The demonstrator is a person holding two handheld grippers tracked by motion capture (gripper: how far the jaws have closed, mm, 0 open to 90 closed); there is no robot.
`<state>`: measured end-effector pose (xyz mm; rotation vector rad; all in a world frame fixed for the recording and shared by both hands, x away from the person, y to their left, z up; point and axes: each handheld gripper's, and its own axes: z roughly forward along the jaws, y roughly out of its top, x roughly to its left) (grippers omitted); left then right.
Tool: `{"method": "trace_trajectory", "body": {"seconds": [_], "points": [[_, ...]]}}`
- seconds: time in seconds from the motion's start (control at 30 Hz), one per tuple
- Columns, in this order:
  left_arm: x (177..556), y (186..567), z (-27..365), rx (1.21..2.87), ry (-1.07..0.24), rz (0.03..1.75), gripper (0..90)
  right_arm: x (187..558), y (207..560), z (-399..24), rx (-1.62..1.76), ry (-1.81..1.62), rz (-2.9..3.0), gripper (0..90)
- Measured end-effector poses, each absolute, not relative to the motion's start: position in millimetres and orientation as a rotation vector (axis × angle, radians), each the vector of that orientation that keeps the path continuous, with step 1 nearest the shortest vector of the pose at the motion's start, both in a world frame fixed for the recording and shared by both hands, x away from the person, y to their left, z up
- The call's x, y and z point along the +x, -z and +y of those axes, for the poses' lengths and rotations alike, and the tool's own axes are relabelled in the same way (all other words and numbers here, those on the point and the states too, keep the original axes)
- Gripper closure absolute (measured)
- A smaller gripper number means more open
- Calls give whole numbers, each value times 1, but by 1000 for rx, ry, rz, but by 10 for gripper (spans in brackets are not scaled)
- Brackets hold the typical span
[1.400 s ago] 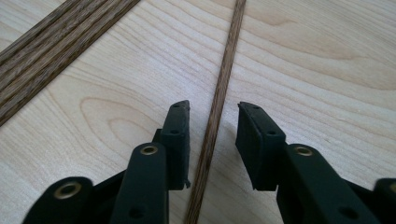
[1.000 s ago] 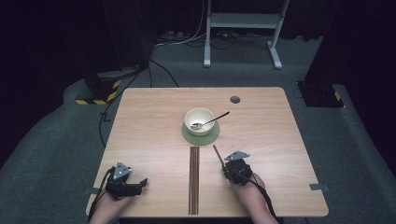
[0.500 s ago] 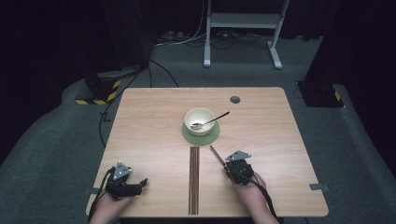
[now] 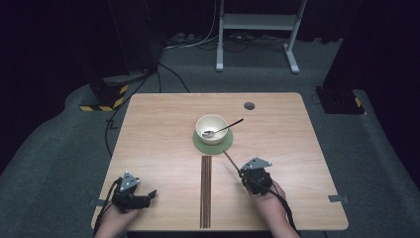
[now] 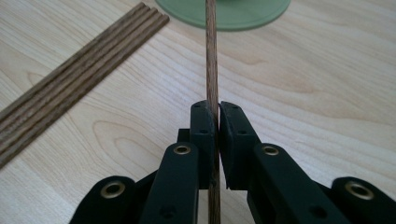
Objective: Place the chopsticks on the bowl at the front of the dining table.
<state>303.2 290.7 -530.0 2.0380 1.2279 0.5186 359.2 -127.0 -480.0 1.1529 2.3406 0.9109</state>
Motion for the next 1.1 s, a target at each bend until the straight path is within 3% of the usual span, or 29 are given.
{"method": "trace_trajectory", "body": {"seconds": [0.33, 1.1], "points": [[305, 531, 289, 2048, -512, 1243, 52, 361, 467, -127, 1132, -940, 2311, 844], [306, 531, 289, 2053, -506, 1237, 36, 402, 431, -114, 1115, -937, 2278, 844]]}}
